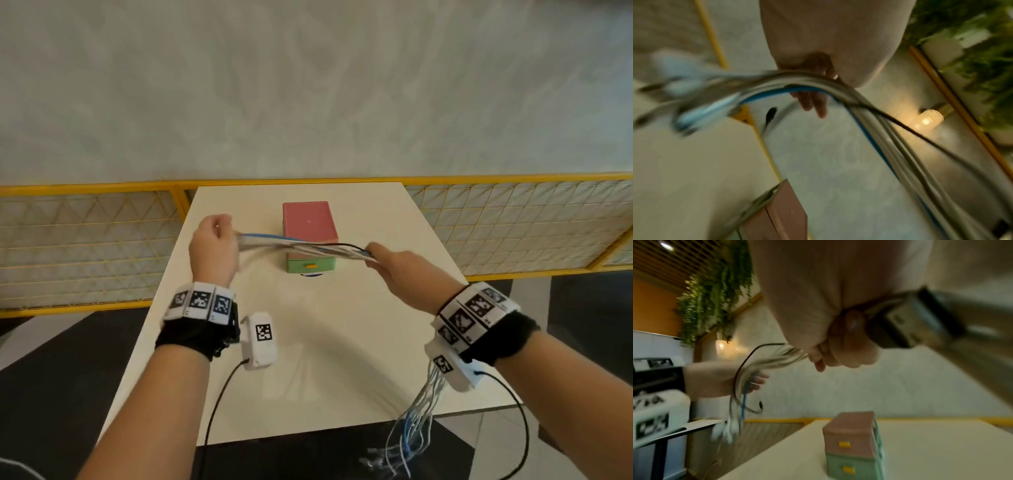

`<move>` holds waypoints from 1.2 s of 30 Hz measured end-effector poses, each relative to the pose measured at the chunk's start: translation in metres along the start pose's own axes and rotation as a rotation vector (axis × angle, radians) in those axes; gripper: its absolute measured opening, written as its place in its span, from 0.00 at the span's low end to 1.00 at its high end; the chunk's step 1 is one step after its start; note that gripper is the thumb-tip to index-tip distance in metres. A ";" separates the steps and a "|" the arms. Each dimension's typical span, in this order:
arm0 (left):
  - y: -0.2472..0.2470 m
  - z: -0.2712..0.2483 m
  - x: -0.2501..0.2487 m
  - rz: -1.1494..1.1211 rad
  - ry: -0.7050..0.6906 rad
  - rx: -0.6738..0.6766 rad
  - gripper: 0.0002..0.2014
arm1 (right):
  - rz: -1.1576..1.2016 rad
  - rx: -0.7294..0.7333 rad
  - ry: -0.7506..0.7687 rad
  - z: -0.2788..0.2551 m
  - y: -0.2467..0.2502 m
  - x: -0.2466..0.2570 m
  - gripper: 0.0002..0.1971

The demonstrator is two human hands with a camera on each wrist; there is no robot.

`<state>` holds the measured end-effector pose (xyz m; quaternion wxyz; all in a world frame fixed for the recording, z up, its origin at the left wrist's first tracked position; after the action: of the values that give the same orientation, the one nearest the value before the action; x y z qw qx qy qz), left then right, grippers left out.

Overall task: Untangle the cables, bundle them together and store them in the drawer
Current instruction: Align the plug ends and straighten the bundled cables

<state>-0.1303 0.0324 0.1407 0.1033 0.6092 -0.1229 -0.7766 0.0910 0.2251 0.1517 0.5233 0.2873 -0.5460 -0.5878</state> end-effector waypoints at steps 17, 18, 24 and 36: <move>-0.061 -0.072 -0.064 -0.033 -0.334 0.389 0.15 | 0.949 0.351 -0.200 0.015 0.013 0.030 0.12; -0.059 -0.068 -0.065 -0.052 -0.344 0.382 0.15 | 1.124 0.417 -0.257 0.010 0.009 0.028 0.12; -0.052 -0.064 -0.074 -0.017 -0.448 0.355 0.13 | 0.399 0.234 -0.036 0.021 0.008 0.030 0.09; -0.036 -0.074 -0.110 -0.037 -0.379 0.636 0.28 | -0.480 0.027 0.445 0.048 0.041 0.090 0.12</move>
<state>-0.0327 0.0962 0.2137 -0.1300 0.4584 -0.3640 -0.8003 0.0337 0.1640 0.2225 0.4724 0.5363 -0.3426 -0.6098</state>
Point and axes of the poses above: each hand's wrist, its own z-axis towards the middle knuckle, its own y-axis out of the back of the hand, x = y × z, the point moved 4 cm from there along z, towards the middle knuckle, and after that the axes turned 10 degrees about -x, right-handed, at the moved point
